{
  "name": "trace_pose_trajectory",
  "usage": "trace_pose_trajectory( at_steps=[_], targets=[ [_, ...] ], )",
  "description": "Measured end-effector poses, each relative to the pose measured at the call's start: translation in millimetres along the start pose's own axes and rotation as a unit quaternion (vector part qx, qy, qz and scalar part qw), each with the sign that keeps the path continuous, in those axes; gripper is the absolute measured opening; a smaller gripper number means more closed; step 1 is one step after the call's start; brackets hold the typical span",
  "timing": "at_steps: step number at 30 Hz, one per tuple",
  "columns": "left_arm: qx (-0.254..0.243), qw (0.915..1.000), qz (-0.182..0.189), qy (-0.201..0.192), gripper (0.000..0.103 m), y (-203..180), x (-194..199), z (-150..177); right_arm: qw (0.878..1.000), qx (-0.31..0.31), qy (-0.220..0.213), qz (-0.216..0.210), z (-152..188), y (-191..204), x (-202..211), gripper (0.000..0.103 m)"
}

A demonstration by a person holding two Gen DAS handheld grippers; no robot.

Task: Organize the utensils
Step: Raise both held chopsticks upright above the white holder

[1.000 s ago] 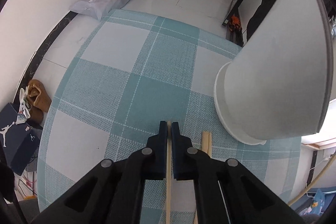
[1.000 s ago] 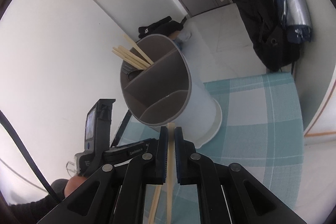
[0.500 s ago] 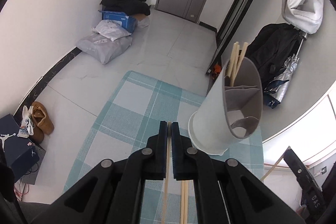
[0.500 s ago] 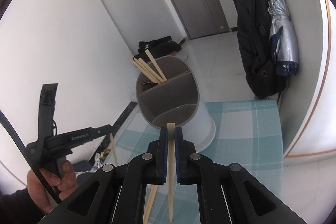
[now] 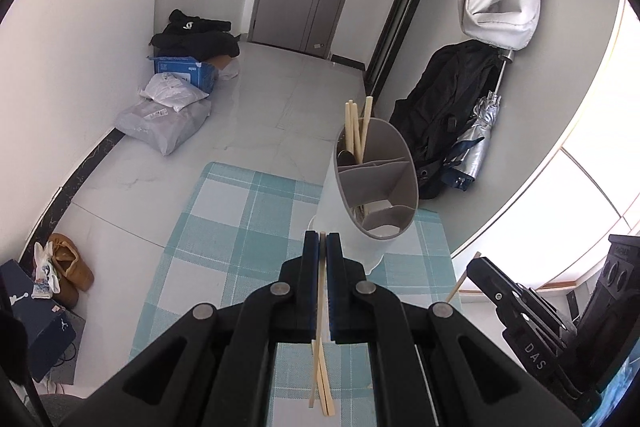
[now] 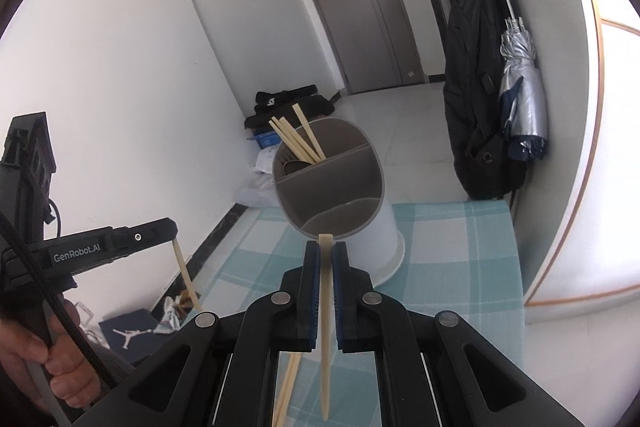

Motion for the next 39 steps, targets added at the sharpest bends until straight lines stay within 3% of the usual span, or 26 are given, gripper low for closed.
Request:
trace_pose_trajectory(
  at_steps=[12,23,33,39],
  targets=[
    [-0.014,0.9983,0.054,-0.015,0.0,-21,27,-38,1.0,-0.005,-0.022,-0.004,-23,6,18,0.005],
    [0.02,0.9922,0.111,-0.053,0.0,-40,40,-131,0.997,0.049,-0.053,-0.005,-124,23,44,0.005],
    [0.076,0.9836,0.14,-0.085,0.0,-36,12,-198,0.992,0.106,-0.064,-0.003,-211,27,-2,0.005],
    [0.079,0.9855,0.119,-0.091,0.0,-35,-22,-213,0.99,0.115,-0.077,-0.006,-236,14,-36,0.005]
  ],
)
Point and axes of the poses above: each gripper's, at about its wrist camera, not at the fingertips, and x roughly against the way its jaws point, y to its left, z to its underside, the point moved 7 cm from there along -x, roughly the way its jaws point, and after that the axes turned 12 degrees about -z, right-handed, at the moved point
